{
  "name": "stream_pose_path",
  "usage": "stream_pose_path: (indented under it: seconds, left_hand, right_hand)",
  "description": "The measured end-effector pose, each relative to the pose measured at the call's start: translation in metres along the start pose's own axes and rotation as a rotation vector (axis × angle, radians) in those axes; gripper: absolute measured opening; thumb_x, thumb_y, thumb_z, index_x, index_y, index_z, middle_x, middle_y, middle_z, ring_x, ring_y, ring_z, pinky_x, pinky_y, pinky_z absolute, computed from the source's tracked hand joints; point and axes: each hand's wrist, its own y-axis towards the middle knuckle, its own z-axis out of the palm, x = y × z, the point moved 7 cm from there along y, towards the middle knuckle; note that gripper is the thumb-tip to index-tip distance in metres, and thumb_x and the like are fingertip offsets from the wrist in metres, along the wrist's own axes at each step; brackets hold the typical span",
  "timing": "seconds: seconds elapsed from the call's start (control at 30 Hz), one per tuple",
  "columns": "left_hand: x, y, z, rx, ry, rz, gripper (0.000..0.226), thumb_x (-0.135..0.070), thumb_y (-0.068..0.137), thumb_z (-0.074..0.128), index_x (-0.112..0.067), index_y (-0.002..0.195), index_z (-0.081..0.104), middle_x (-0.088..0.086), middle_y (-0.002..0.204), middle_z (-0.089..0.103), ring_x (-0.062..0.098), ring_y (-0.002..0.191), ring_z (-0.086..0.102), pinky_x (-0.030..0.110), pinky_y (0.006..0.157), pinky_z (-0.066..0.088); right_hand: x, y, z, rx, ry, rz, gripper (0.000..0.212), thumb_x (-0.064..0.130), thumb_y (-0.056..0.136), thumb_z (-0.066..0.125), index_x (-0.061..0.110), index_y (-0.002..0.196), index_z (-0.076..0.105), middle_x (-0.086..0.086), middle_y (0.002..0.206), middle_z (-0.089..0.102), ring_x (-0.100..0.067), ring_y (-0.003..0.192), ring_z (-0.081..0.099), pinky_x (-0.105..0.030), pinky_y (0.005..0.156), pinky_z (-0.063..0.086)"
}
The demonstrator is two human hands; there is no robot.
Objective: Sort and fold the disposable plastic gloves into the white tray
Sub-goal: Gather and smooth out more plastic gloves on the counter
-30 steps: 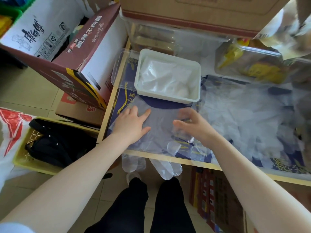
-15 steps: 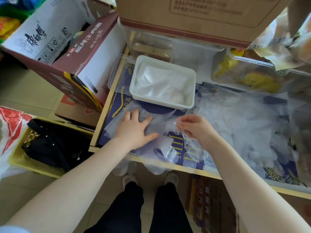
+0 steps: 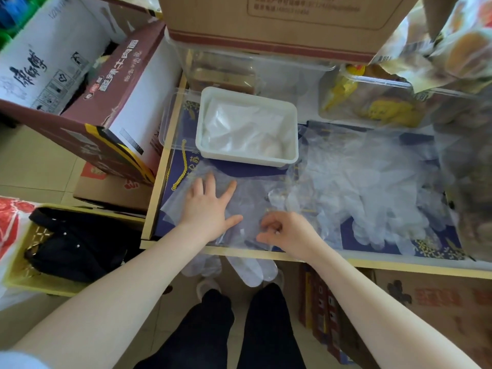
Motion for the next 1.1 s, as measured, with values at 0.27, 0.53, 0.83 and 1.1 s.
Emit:
stream_pose_path:
  seconds: [0.27,0.53,0.83,1.1]
  left_hand:
    - [0.000,0.000,0.004,-0.046,0.001,-0.001,0.079,-0.070,0.087,0.025,-0.031,0.148,-0.008,0.019,0.155,-0.002,0.042,0.139,0.008,0.048,0.111,0.018]
    - [-0.002,-0.002,0.020,-0.089,-0.053,-0.075,0.083,-0.070,0.087,0.015,-0.025,0.145,-0.023,0.017,0.153,-0.023,0.039,0.141,-0.013,0.048,0.115,-0.002]
    - [-0.002,0.002,0.022,-0.105,-0.124,-0.156,0.085,-0.072,0.085,0.015,-0.022,0.147,-0.017,0.010,0.155,-0.023,0.039,0.141,-0.018,0.050,0.114,-0.007]
    - [-0.025,-0.008,-0.016,-0.174,-0.243,-0.071,0.075,-0.058,0.092,0.032,-0.026,0.149,-0.003,0.003,0.157,-0.014,0.030,0.144,-0.008,0.045,0.115,0.006]
  right_hand:
    - [-0.011,-0.020,-0.018,0.140,0.199,0.133,0.014,0.017,0.085,0.063,0.019,0.097,0.058,0.005,0.059,0.056,-0.007,0.052,0.050,-0.018,0.059,0.041]
    - [-0.029,-0.010,-0.041,-0.137,-0.377,0.174,0.018,0.025,0.092,0.047,0.012,0.080,0.052,-0.008,0.080,0.060,-0.028,0.076,0.055,-0.030,0.057,0.036]
    - [-0.036,-0.008,-0.013,-0.112,-0.821,-0.389,0.060,0.050,0.089,0.027,0.020,0.136,0.048,-0.006,0.145,0.042,-0.032,0.134,0.039,-0.050,0.106,0.030]
    - [-0.071,-0.005,-0.102,-0.523,-0.373,-0.146,0.032,0.026,0.094,0.047,0.008,0.119,0.057,-0.016,0.136,0.046,-0.039,0.120,0.045,-0.045,0.093,0.039]
